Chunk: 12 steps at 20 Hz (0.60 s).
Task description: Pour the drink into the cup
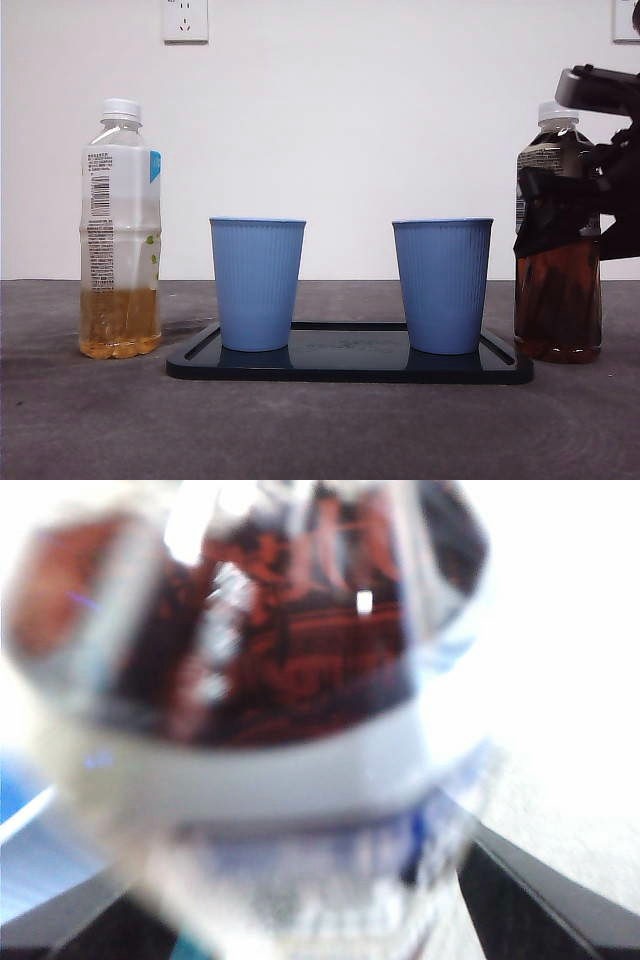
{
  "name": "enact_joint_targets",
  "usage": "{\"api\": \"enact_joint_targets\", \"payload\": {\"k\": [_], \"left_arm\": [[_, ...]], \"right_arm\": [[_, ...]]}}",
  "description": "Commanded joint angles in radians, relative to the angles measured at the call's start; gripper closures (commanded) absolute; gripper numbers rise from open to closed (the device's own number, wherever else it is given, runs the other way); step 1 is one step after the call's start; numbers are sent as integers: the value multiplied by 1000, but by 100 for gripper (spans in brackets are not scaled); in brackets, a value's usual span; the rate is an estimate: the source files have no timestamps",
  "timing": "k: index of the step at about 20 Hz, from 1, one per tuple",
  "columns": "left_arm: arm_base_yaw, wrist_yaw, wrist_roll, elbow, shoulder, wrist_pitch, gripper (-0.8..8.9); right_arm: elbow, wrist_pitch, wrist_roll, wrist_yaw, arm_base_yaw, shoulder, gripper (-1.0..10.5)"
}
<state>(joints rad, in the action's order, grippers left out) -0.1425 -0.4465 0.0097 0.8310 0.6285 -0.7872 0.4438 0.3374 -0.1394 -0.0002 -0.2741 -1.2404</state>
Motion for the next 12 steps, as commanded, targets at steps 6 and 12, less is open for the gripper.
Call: {"api": "enact_joint_targets", "payload": {"k": [6,12], "left_arm": [[-18,29,-66,-151,151,248,177],[-85,139,-103,-336,243,581,147]], "right_arm": [[12,-399,-111,-15,-33,425,560],[13,-542,-198,-80,-104,653,561]]}}
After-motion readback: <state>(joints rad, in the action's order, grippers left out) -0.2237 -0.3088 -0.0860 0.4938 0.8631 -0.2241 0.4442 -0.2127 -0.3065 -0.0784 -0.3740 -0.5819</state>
